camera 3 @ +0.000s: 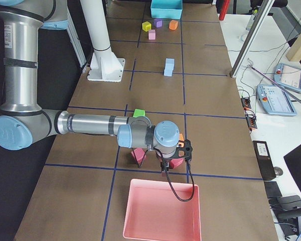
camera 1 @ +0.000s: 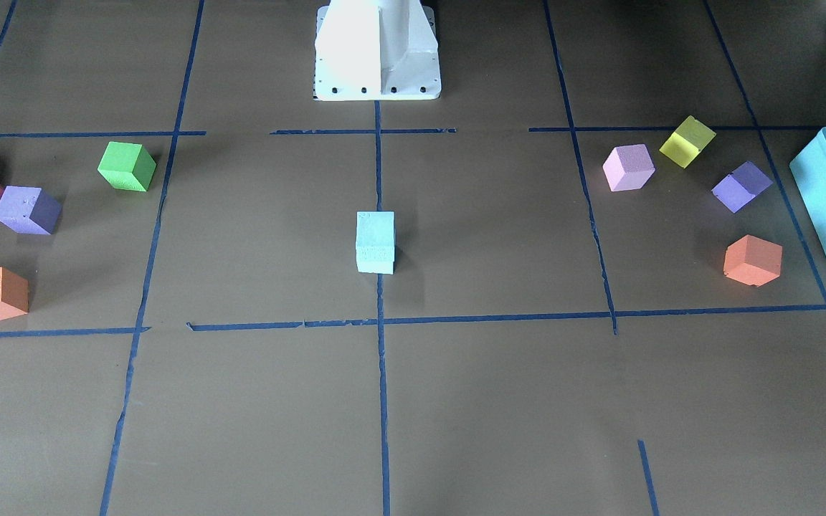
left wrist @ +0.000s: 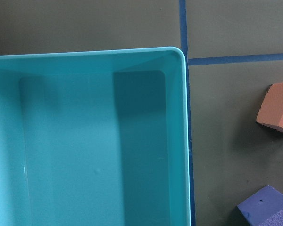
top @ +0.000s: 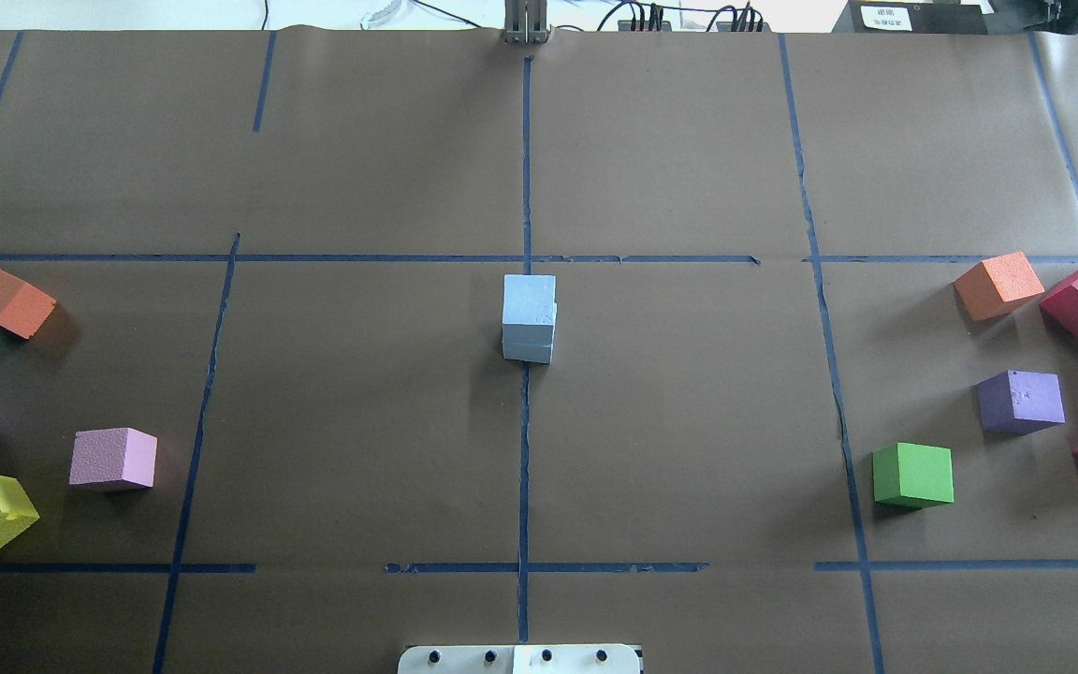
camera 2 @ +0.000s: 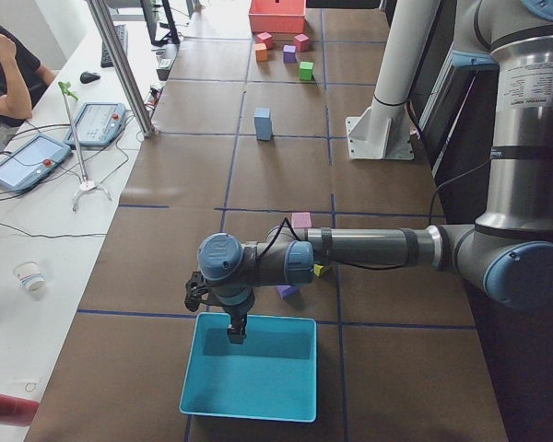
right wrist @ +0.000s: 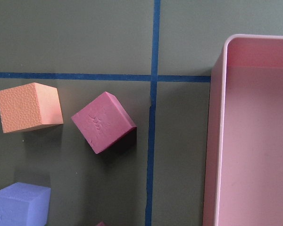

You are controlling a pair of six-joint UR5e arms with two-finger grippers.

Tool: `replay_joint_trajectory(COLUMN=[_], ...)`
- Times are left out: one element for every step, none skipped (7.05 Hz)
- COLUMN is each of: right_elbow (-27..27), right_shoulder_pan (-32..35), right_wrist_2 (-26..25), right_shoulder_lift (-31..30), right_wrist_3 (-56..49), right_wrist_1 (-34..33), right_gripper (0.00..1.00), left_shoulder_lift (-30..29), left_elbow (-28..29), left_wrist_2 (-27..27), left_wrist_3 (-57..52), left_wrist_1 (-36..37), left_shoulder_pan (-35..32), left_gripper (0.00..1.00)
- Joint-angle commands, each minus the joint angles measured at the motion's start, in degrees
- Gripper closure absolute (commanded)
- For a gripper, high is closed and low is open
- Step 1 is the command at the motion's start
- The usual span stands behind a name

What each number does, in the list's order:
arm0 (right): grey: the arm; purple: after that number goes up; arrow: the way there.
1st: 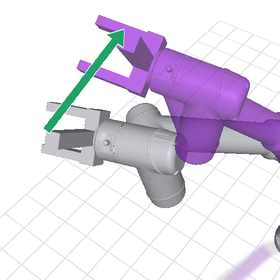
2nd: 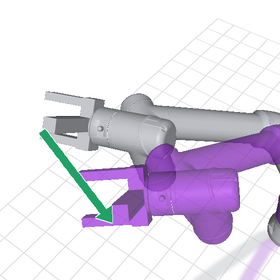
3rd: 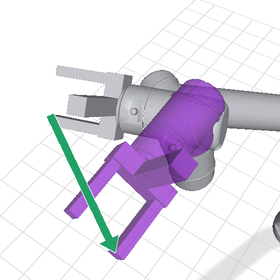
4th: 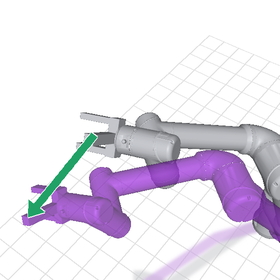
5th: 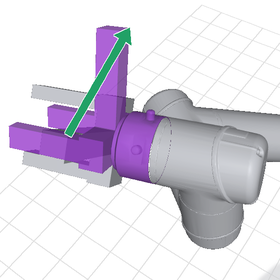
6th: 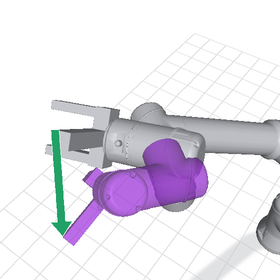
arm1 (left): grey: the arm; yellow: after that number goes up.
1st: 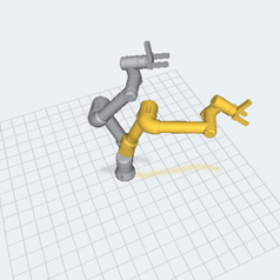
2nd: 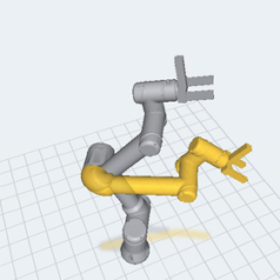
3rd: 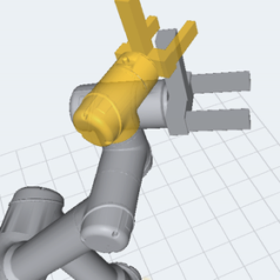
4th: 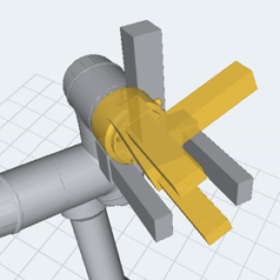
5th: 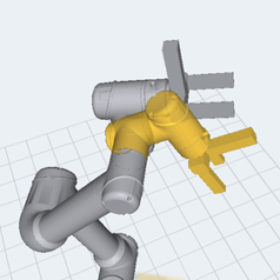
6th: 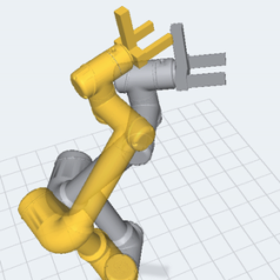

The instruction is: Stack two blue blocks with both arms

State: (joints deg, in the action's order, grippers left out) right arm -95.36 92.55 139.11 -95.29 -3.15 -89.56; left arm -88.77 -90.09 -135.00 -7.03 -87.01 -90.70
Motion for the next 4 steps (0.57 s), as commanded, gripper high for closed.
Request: replay_joint_trajectory(right_elbow=[0.0,0.0,-0.09,0.0], right_shoulder_pan=[0.0,0.0,0.0,0.0], right_wrist_2=[-0.07,-0.07,-0.07,-0.07], right_shoulder_lift=[0.02,0.02,0.02,0.02], right_wrist_3=[-0.01,-0.01,-0.01,-0.01], right_wrist_1=[0.0,0.0,0.0,0.09], right_gripper=[0.0,0.0,0.0,0.0], left_shoulder_lift=[-0.18,-0.44,-0.7,-0.7], left_elbow=[-0.08,-0.08,-0.08,-0.08], left_wrist_2=[0.0,0.09,0.09,0.0], left_wrist_3=[0.0,0.0,0.09,0.09], left_wrist_1=[0.0,0.0,0.0,0.0], left_shoulder_pan=[0.0,0.09,0.09,0.09], left_gripper=[0.0,0.0,0.0,0.0])
